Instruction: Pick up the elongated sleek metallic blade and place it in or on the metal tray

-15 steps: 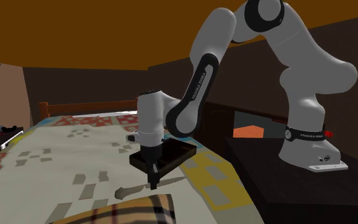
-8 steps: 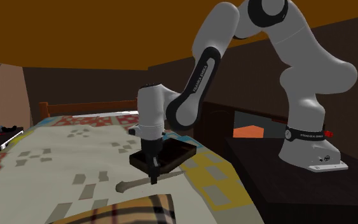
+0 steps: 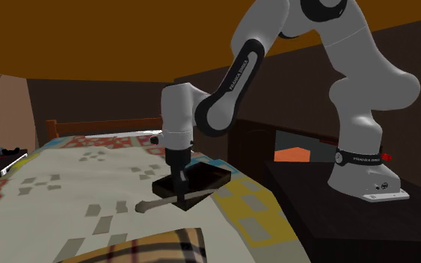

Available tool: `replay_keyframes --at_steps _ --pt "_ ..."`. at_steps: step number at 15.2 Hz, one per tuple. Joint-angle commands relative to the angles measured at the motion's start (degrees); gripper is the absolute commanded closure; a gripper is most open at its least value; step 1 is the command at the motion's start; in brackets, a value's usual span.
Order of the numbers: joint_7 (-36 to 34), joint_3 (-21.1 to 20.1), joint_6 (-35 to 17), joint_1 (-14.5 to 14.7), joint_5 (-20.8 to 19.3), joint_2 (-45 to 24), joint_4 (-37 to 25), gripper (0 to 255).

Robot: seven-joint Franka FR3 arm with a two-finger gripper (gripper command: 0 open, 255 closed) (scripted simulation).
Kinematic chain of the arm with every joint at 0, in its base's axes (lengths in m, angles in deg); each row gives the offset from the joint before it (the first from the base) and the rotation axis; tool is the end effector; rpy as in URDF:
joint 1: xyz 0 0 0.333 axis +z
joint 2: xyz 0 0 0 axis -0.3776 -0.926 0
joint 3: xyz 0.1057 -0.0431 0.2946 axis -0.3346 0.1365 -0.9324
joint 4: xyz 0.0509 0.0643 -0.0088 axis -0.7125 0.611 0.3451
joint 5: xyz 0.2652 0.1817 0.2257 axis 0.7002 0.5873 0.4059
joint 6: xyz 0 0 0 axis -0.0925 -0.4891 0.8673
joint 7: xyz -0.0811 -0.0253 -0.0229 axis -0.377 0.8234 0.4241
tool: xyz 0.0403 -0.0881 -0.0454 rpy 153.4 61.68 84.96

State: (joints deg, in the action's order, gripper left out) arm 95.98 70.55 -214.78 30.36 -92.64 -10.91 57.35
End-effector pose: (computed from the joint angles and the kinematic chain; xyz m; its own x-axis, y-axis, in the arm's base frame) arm 0.5937 0.1103 0.1726 0.9092 0.4163 0.0030 0.4158 -0.9085 0.0414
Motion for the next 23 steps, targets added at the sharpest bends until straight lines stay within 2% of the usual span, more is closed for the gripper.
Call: replay_keyframes --at_steps 1,9,16,23 --pt "0.14 -0.13 1.05 -0.09 0.15 1.24 0.20 255" --pt "0.72 -0.57 5.47 -0.39 0.76 6.11 0.66 255" --pt "10.32 0.99 4.26 -7.62 2.08 8.98 4.32 255" --pt "20.37 2.76 4.42 -14.85 3.56 9.91 4.73 255"
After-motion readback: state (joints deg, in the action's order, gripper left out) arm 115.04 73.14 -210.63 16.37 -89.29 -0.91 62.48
